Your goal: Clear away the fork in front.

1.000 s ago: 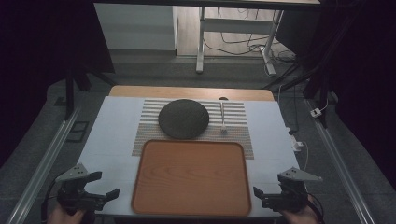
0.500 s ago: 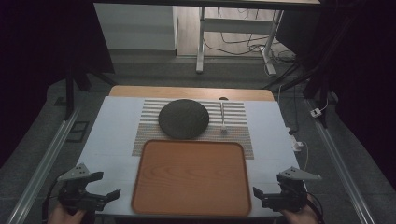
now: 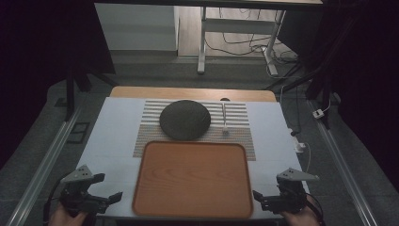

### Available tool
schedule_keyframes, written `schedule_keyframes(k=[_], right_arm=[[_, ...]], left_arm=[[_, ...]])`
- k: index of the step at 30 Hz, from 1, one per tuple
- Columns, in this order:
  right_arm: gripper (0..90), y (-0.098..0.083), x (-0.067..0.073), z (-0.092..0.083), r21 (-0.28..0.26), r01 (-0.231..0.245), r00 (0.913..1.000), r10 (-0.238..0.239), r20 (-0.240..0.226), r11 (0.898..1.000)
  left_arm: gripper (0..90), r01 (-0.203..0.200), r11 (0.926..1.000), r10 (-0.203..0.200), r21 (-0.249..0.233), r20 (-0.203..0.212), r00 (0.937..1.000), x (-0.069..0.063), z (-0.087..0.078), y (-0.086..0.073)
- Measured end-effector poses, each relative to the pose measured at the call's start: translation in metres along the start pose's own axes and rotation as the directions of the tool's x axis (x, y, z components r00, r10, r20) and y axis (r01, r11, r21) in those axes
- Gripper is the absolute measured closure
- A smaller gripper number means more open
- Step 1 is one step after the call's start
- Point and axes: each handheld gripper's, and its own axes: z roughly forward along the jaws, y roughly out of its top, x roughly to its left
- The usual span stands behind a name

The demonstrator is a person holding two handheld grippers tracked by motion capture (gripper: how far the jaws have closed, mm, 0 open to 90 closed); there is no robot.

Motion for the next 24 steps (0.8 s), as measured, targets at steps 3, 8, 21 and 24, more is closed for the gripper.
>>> schedule_keyframes(k=[3,8,21,24], right_arm=[[0.0,0.002,0.001,0.001,-0.002,-0.001,0.9999,0.001,-0.015,1.000],[0.0,0.005,0.003,0.005,0.000,0.021,0.9997,-0.021,-0.013,1.000],[0.0,0.016,0.005,0.018,0.019,0.077,0.9959,-0.076,-0.050,0.997],[0.0,0.020,0.007,0.022,0.028,0.092,0.9947,-0.091,-0.049,0.995]], left_arm=[[0.0,-0.001,1.0000,0.001,0.005,-0.004,1.0000,-0.001,0.001,0.000],[0.0,-0.015,0.9997,0.015,0.017,-0.010,0.9998,-0.002,0.002,0.001],[0.0,-0.006,0.9999,0.006,0.011,-0.010,0.9999,-0.001,0.001,0.000],[0.0,0.001,1.0000,-0.001,0.005,-0.008,1.0000,-0.001,0.000,0.000]])
